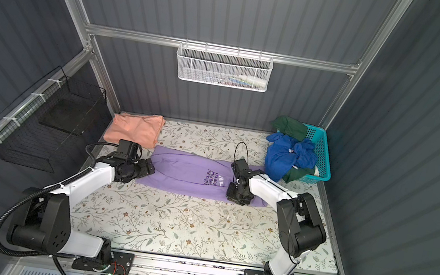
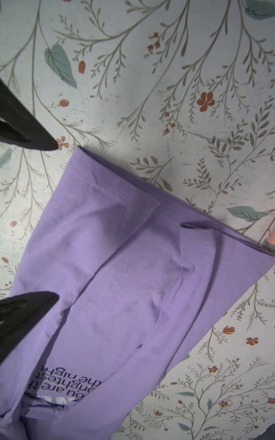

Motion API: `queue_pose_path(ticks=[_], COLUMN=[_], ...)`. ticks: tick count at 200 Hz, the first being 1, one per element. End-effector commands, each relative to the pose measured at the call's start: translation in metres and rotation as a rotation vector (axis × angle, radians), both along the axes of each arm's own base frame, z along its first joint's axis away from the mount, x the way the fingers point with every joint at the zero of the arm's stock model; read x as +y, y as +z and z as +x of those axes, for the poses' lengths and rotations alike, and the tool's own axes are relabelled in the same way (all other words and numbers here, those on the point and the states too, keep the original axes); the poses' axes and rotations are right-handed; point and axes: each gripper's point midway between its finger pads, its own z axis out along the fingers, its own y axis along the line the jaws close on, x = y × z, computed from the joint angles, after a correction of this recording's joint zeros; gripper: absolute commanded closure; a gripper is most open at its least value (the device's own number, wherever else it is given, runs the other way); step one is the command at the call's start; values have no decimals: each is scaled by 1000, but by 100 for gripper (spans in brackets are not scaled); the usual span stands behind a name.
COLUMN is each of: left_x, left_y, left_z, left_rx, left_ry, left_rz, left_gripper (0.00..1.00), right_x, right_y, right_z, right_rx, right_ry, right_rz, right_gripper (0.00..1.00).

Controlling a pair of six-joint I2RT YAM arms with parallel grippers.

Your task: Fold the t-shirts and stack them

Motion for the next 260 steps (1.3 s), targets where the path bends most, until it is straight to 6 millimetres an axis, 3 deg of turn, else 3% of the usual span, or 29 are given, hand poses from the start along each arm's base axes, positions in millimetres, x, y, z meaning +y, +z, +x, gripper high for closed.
queue_pose_path(ticks=[1, 42, 193, 210, 226, 235, 251, 260], left_x=[-1, 0, 2, 3, 3, 3, 0, -2], left_y=[-8, -12, -14, -13, -13, -13, -12, -9], left_z=[-3, -4, -14, -16, -17, -18, -18, -17], left_rx=[45, 67, 87, 90, 91, 97, 96, 88], left_ry=[-24, -21, -22, -19, -20, -22, -26, -36], left_rz=[23, 28, 33, 38, 37, 35, 23, 15], left_gripper=[8, 8, 8, 8, 7, 7, 7, 7], right_x=[-2, -3, -8, -3, -5, -6, -9, -10], right_y=[7, 20, 14, 11, 11, 13, 22, 27], right_z=[10, 28, 104, 107, 112, 115, 118, 118], right_rx=[-29, -59, -59, -61, -63, -64, -76, -89], right_ry=[2, 58, 302, 331, 345, 348, 325, 306], right_rz=[-35, -150, -472, -463, -482, -486, -468, -436], right_gripper=[80, 100, 98, 91, 73, 56, 40, 37])
